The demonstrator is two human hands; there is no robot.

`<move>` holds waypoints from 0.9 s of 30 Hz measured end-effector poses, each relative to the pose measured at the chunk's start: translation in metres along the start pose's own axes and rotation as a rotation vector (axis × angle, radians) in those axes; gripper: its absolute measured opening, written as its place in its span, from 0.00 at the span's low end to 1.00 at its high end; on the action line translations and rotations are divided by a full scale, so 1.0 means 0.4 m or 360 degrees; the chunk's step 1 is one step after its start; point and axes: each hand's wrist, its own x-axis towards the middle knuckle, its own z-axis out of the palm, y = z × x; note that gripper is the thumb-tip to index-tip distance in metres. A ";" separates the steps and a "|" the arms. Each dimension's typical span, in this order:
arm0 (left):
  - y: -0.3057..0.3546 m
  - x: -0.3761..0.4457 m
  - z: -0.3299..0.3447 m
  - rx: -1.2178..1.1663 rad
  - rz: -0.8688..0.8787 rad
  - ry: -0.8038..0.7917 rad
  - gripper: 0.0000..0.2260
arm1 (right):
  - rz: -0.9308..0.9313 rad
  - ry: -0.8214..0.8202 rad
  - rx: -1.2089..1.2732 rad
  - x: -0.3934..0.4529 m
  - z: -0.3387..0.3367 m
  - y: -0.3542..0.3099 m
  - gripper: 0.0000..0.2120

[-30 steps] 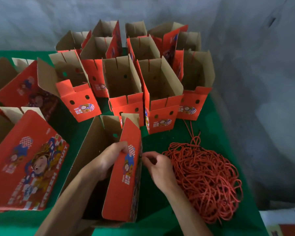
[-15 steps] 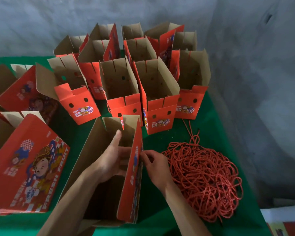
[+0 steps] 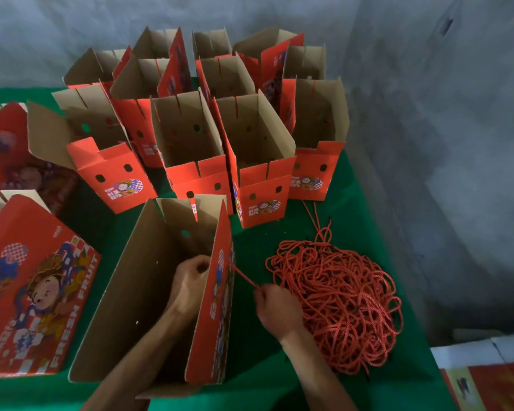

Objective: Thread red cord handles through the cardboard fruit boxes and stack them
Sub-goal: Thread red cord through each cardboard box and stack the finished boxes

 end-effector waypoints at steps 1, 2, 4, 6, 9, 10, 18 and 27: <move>-0.001 0.001 -0.007 -0.0051 -0.0028 0.0001 0.06 | 0.0146 0.0047 -0.0120 -0.002 -0.005 0.019 0.17; -0.003 -0.001 -0.013 -0.0095 -0.0071 -0.0039 0.06 | 0.0248 0.0099 -0.0045 -0.003 -0.012 0.032 0.20; -0.014 -0.001 -0.029 -0.0055 -0.0052 -0.0083 0.07 | 0.0315 0.0115 0.0415 0.003 -0.042 0.036 0.22; -0.008 -0.004 -0.034 -0.0054 -0.0032 -0.0139 0.10 | 0.0270 0.0048 0.0953 0.012 -0.083 0.008 0.23; 0.016 -0.015 -0.037 -0.0194 -0.0025 -0.0277 0.18 | 0.0199 0.0040 0.1673 0.027 -0.139 -0.037 0.15; 0.025 -0.020 -0.041 -0.0251 -0.0050 -0.0313 0.21 | 0.0157 0.0069 0.1853 0.032 -0.153 -0.039 0.12; 0.038 -0.065 -0.064 -0.0159 0.0018 -0.0466 0.37 | 0.0337 -0.0131 0.1661 0.044 -0.043 0.074 0.28; -0.007 -0.072 -0.084 -0.0023 -0.0340 -0.0821 0.30 | -0.0035 0.0135 0.0613 0.066 0.075 0.078 0.08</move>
